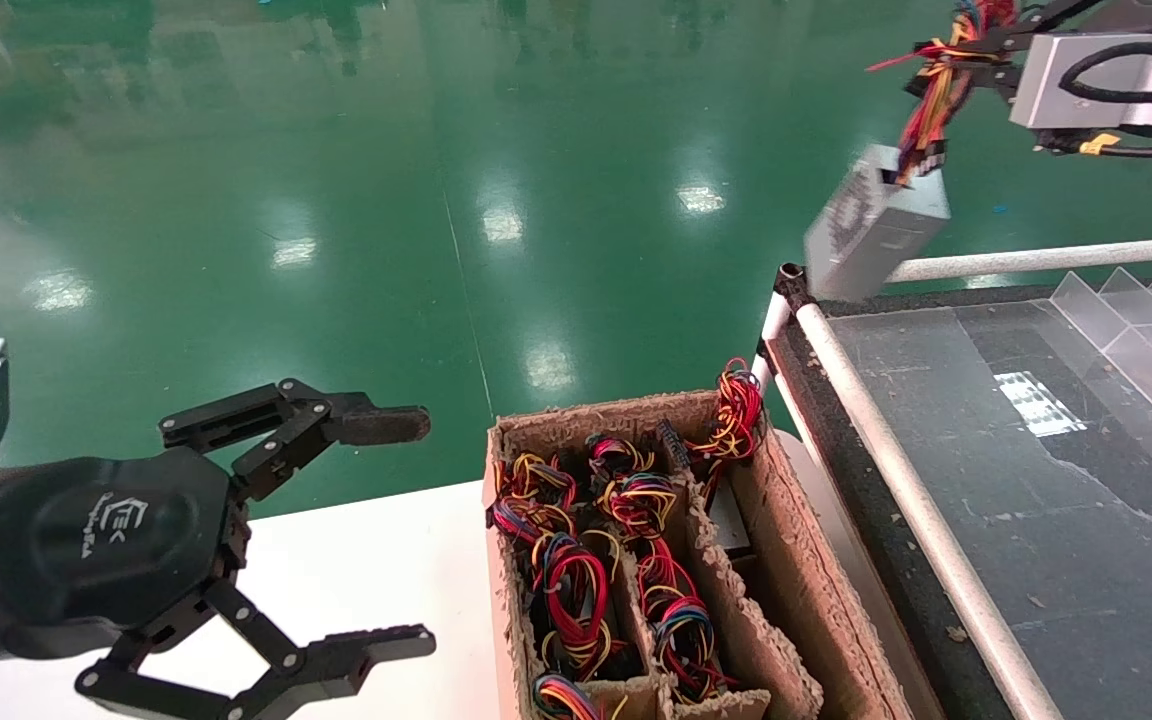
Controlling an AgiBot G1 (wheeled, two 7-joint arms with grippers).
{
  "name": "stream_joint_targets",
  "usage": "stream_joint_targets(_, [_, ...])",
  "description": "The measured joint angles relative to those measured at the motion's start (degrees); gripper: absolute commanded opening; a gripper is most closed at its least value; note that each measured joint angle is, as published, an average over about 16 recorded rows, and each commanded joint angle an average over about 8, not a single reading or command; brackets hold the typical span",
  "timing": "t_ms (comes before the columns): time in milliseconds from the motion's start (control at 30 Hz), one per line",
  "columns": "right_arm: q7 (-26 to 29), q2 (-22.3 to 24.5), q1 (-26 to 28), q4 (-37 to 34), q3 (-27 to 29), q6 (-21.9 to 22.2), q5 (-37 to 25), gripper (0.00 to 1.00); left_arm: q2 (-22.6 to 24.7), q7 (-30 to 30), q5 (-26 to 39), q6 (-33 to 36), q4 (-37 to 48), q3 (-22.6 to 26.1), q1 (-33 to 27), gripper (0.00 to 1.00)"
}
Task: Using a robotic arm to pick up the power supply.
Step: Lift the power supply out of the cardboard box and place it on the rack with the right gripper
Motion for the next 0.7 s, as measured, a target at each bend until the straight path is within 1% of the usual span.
stream_joint_targets(367, [-11.9, -1.8, 3.6, -14.5, 0.0, 0.1, 0.3, 0.0, 0.0, 0.0, 0.0, 0.0, 0.0, 0.0, 0.0, 1.0])
stream_joint_targets(700, [-19.0, -5.1, 5.4, -24.0, 0.2, 1.2, 1.2, 0.0, 0.0, 0.0, 0.0, 0.0, 0.0, 0.0, 0.0, 1.0])
